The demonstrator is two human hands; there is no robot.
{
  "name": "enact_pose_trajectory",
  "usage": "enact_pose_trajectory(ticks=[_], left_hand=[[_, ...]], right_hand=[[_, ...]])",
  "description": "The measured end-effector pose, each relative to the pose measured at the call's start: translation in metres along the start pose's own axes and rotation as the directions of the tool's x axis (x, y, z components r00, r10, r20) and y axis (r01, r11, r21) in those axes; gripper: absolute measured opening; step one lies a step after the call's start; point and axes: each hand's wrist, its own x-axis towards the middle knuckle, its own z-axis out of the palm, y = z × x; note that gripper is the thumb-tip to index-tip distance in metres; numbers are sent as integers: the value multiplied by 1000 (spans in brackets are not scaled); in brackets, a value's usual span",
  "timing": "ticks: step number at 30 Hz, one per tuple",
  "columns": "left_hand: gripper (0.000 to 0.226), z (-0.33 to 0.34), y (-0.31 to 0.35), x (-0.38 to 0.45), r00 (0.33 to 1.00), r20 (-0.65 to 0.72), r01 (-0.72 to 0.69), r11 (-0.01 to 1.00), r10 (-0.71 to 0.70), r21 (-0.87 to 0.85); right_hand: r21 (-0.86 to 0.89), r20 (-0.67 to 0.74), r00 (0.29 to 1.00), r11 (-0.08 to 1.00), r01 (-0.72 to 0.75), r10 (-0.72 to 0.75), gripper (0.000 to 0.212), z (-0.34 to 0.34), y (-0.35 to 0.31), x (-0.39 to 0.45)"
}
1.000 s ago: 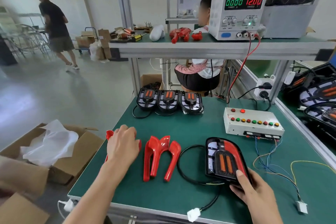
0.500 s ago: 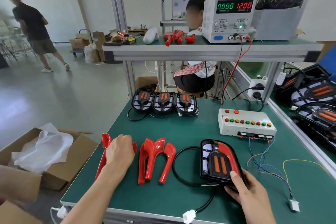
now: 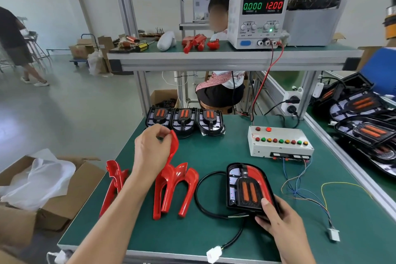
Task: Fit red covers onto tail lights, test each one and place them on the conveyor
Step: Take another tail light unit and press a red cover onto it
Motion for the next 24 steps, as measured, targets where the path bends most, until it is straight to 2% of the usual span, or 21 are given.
enact_pose_trajectory(ticks=[4,6,10,14,18,21,24], left_hand=[[17,9,9,-6,992,-59,-111,993,109,-31],[19,10,15,-9,991,-78,-118,987,110,-105],[21,18,30,-12,999,24,-32,931,44,-364],[15,43,39,-18,983,173,138,867,-61,-479],[25,80,41,-29,898,389,408,721,-206,-560],[30,105,41,-38,784,542,596,609,-303,-522],[29,121,40,-41,695,620,705,515,-364,-487]], right_hand=[[7,-3,1000,1000,-1,1,27,-1,1,1],[3,-1,1000,1000,-1,1,26,-2,1,1],[-12,-3,1000,1000,4,-4,28,-2,3,2],[-23,6,1000,1000,7,-7,30,-1,4,2],[-39,16,1000,999,27,-27,30,-3,3,1],[-60,28,999,997,41,-39,33,-4,4,1],[-84,36,997,994,77,-74,33,-3,3,-2]])
